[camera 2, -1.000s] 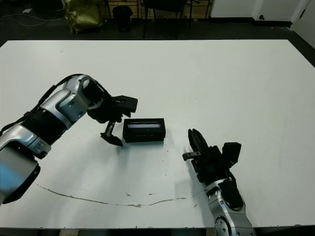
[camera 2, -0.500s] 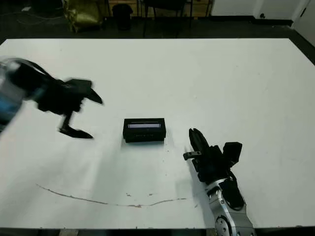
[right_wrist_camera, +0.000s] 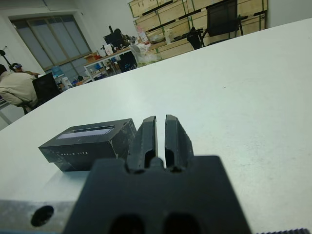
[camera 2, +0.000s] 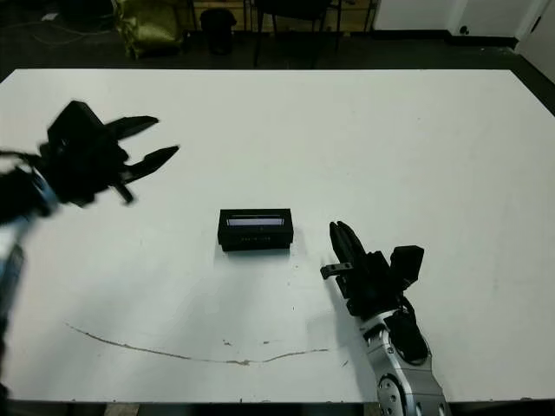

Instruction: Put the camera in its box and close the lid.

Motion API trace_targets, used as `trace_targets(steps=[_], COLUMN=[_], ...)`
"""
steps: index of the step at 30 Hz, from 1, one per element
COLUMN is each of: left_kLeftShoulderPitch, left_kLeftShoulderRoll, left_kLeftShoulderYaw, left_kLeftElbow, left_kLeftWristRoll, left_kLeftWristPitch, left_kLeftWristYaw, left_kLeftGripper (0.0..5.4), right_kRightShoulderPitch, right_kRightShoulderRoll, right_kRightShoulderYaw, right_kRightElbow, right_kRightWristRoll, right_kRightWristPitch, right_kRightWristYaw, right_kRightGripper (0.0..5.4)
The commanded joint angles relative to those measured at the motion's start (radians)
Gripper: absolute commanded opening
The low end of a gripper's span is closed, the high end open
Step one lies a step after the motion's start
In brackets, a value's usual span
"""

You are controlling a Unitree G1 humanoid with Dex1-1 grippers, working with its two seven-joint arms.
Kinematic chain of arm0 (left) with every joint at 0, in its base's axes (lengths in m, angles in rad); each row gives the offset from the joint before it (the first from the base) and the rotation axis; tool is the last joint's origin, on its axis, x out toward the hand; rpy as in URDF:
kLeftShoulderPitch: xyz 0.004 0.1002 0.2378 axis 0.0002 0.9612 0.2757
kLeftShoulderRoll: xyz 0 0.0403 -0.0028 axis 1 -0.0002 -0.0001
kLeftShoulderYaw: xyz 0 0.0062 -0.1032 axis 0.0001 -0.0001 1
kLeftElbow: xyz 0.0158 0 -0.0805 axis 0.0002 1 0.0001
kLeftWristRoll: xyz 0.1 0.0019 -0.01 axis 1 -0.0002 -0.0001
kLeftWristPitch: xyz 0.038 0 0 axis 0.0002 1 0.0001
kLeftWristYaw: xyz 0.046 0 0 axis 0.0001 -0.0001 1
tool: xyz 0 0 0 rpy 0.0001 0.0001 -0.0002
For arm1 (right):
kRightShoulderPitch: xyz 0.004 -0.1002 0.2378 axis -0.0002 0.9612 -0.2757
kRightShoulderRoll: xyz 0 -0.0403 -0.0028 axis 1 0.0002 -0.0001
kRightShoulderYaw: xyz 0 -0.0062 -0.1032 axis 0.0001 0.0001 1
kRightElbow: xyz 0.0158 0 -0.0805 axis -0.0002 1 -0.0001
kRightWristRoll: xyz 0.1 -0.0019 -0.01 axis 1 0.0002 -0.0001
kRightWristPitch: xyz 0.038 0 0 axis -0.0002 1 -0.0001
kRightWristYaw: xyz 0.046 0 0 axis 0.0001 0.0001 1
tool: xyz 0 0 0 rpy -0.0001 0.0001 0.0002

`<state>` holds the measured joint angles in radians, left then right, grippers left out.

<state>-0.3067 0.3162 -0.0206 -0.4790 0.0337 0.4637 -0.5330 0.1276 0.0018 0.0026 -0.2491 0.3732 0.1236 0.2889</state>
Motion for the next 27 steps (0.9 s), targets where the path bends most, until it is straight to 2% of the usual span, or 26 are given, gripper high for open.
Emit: trace_targets(steps=[1,3,9,13,16,18,27], left_kLeftShoulderPitch=[0.077,0.104,0.151,0.163,0.146,0.125,-0.015], left_kLeftShoulderRoll=[-0.096,-0.152,-0.242,-0.257,-0.274,-0.291,-0.389], left_kLeftShoulderYaw=[-0.069,-0.110,-0.218,-0.287,-0.326,-0.331,-0.284], left_kLeftElbow=[-0.008,0.004,0.028,0.023,0.029,0.059,0.225], left_kLeftWristRoll=[0.011,0.012,-0.006,0.033,0.088,0.104,0.080], left_kLeftWristPitch=[-0.034,-0.070,-0.120,-0.111,-0.067,-0.042,0.160], left_kLeftWristYaw=[0.111,0.168,0.232,0.266,0.317,0.341,0.401], left_kLeftGripper=[0.58,0.07,0.03,0.03,0.03,0.03,0.03], right_kRightShoulderPitch=[0.011,0.013,0.016,0.012,0.010,0.010,0.009], right_kRightShoulderRoll=[-0.007,-0.006,-0.007,-0.005,-0.005,-0.003,-0.004], right_kRightShoulderYaw=[-0.007,-0.011,-0.011,-0.016,-0.022,-0.025,-0.025], right_kRightElbow=[0.015,0.012,0.003,0.013,0.020,0.010,0.020], right_kRightWristRoll=[-0.007,-0.003,-0.008,-0.012,-0.006,0.004,-0.004], right_kRightWristPitch=[-0.007,0.001,0.009,-0.013,-0.020,0.002,-0.020], right_kRightWristYaw=[-0.004,-0.008,-0.019,-0.017,-0.012,-0.018,-0.012], right_kRightGripper=[0.00,0.00,0.00,0.00,0.00,0.00,0.00])
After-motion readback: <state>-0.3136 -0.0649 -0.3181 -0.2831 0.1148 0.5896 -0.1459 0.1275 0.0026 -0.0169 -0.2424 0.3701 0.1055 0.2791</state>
